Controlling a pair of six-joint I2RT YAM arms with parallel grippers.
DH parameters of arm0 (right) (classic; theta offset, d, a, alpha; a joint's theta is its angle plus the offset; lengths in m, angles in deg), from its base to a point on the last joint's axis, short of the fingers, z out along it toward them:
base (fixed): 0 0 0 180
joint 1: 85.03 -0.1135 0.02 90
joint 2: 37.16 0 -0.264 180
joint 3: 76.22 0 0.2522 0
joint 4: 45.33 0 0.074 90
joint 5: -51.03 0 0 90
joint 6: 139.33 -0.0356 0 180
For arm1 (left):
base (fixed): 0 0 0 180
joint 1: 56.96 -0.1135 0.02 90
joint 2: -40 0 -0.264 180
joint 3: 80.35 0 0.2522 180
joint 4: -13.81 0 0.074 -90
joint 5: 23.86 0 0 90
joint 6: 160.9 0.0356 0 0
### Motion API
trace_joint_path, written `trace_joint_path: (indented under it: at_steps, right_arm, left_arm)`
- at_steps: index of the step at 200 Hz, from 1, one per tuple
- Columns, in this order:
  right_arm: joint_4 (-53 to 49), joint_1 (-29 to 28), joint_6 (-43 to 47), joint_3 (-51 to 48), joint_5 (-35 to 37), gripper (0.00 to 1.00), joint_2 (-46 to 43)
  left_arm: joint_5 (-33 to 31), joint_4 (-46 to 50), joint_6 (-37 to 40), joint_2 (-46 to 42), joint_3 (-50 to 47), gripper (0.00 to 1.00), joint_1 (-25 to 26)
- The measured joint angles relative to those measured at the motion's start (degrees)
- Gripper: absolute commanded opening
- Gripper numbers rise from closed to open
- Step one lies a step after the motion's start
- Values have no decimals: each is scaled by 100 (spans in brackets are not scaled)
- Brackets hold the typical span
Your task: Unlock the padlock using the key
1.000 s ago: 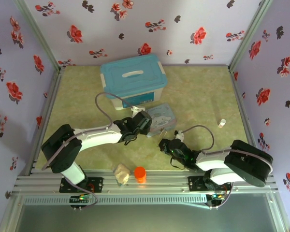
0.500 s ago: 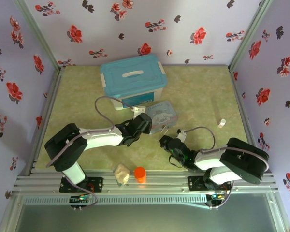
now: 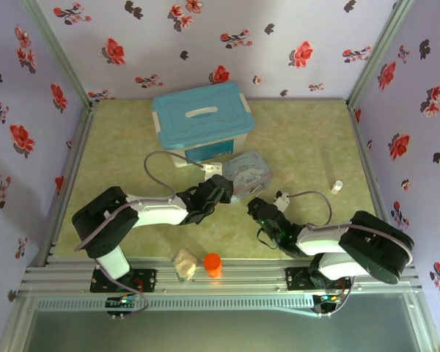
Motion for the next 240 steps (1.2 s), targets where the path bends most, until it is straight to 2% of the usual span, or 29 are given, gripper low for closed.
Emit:
trace_joint_path:
  at_steps: [39,72,115,149,181,240]
  right_arm:
    - [7,365,197,-22,-337,0,-68]
    - [-50,863,450,-50,-1128,0,-236]
    - [-1080,1097,778,-131,-1770,0,-1263]
    - [-1248,1401,782,-533,-2050,0,-1873]
    - [-1158,1469,739,-531,-2107,0,-1709]
    - [229,1480,66,-745,-2055,0,-706]
  left_arm:
    - [-2,-76,0,9,-26,39,2]
    - [-4,-105,-2,7,-39,40,0]
    - [101,197,0,-72,57,41,-39]
    - [155,313,4,-74,125,41,-125]
    - [177,376,22,-26,203,41,-164]
    - [197,332,20,0,203,41,-173]
